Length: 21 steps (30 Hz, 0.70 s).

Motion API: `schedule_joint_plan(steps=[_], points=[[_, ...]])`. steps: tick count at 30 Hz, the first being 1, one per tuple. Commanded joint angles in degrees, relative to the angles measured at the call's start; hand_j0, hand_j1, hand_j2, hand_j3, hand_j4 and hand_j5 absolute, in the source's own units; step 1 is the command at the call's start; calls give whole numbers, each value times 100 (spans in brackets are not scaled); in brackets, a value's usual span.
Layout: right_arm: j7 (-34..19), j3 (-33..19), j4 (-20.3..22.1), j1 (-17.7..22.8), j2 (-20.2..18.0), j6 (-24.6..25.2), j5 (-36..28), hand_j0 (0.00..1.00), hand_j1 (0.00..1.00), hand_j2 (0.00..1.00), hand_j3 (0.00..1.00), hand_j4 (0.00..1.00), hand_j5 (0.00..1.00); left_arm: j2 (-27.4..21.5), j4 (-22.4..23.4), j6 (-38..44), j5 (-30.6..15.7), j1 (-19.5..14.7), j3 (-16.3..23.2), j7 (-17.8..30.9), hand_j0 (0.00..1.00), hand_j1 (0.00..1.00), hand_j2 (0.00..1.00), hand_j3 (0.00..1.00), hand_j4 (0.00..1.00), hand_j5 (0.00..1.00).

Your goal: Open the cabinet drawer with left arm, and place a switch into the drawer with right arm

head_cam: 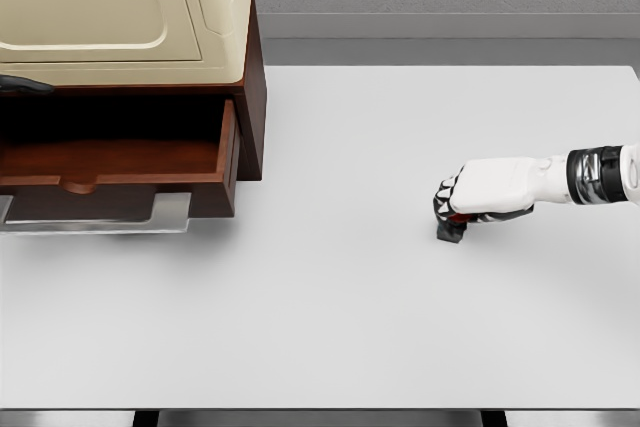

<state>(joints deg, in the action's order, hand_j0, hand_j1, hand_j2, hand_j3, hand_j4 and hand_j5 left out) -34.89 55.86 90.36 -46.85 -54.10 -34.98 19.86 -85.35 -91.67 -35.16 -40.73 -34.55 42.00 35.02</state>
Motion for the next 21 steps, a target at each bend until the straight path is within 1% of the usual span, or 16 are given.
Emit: schedule_joint_plan(steps=[1, 5, 8, 10, 11, 13, 16, 19, 21], points=[[-11, -22, -18, -9, 23, -2, -9, 37, 37, 37, 37, 37, 37, -8, 0, 16, -49, 1, -8, -2, 100, 100, 100, 100, 100, 100], [-11, -66, -45, 0, 40, -2, -26, 37, 37, 37, 37, 37, 37, -8, 0, 16, -49, 1, -8, -2, 100, 100, 100, 100, 100, 100], [-11, -224, -54, 0, 119, -2, -61, 37, 37, 37, 37, 37, 37, -17, 0, 16, -49, 1, 19, -2, 100, 100, 100, 100, 100, 100], [-11, -242, -124, -9, 268, -2, -70, 37, 37, 37, 37, 37, 37, -17, 9, 16, -49, 1, 19, -2, 100, 100, 100, 100, 100, 100], [-11, -251, -203, -18, 400, -2, -70, 37, 37, 37, 37, 37, 37, -8, 9, 16, -58, 1, 19, -2, 100, 100, 100, 100, 100, 100], [-11, -321, -317, -114, 576, -2, -79, 37, 37, 37, 37, 37, 37, -17, 9, 16, -58, 1, 19, -2, 100, 100, 100, 100, 100, 100], [-11, -321, -625, -272, 971, -2, -79, 38, 38, 38, 38, 38, 38, -17, 9, 16, -58, 1, 27, -2, 100, 100, 100, 100, 100, 100], [-11, -303, -634, -430, 1174, -2, -70, 38, 38, 38, 38, 38, 38, -8, 9, 16, -58, 1, 27, -2, 100, 100, 100, 100, 100, 100], [-11, -303, -642, -562, 1244, -2, -79, 38, 38, 38, 38, 38, 38, -8, 9, 16, -58, 10, 27, -2, 100, 100, 100, 100, 100, 100]])
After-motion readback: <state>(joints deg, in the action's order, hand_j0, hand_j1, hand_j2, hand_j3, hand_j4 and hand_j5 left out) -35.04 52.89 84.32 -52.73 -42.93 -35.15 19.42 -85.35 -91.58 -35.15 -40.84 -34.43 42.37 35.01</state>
